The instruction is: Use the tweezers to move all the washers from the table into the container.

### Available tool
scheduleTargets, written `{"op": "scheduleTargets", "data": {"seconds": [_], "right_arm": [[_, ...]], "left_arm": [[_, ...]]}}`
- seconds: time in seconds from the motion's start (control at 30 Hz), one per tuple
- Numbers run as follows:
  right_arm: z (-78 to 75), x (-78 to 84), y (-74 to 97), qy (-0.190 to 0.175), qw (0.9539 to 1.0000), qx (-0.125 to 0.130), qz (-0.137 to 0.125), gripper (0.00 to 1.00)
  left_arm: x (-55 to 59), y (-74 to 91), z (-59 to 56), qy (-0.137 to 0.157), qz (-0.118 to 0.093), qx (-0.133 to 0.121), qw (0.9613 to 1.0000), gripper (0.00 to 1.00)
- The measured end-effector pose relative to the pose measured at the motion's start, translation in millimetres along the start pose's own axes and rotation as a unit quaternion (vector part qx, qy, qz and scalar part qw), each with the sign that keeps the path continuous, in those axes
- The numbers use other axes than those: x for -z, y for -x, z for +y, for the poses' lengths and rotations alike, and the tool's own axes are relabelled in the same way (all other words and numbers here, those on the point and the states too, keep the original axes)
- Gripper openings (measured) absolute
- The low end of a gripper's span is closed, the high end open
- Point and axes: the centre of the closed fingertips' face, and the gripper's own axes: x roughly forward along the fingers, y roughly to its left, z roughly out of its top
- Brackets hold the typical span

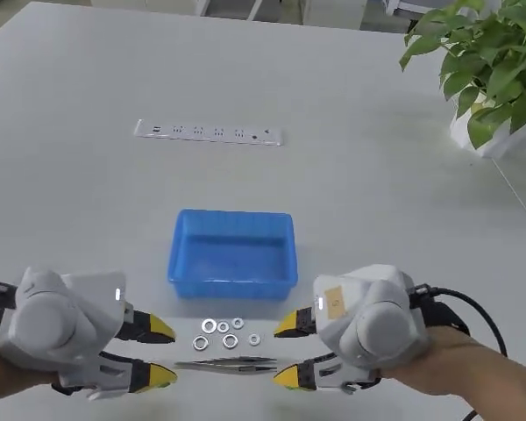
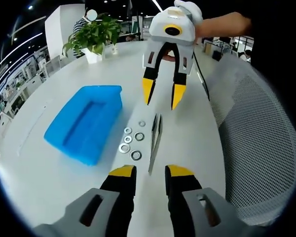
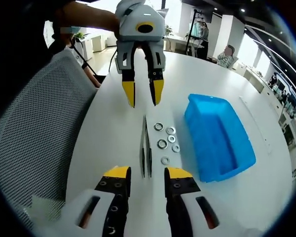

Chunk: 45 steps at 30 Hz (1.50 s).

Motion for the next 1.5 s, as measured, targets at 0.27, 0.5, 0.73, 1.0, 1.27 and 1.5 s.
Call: {"op": "scheduleTargets", "data": {"seconds": [0.27,0.5,0.73,1.0,1.27,1.5], "right_arm": [[1.5,-0.9,-14.3,0.012,0.9997,-0.018,0.008,0.22],[2.1,2.9,-25.6,0.020,0.9990,-0.029,0.026,0.18],[3.7,3.5,-31.0,0.013,0.9991,-0.033,0.025,0.15],[4.0,6.2,-33.2,0.013,0.9991,-0.029,0.028,0.11],[3.3,6.1,-33.0,0.007,0.9994,-0.025,0.024,0.11],[3.3,3.7,-33.1,0.005,0.9995,-0.022,0.023,0.12]], "left_arm": [[6.4,-8.6,0.2,-0.016,0.019,0.015,0.9996,0.21],[6.3,-16.7,2.1,-0.030,0.022,0.020,0.9991,0.15],[13.4,-25.8,-2.3,-0.035,0.039,0.033,0.9981,0.12],[12.6,-27.3,-0.8,-0.037,0.031,0.032,0.9983,0.06],[10.7,-25.1,-2.4,-0.051,0.030,0.033,0.9977,0.06],[-0.5,-14.9,-1.9,-0.059,0.014,0.027,0.9978,0.05]]}}
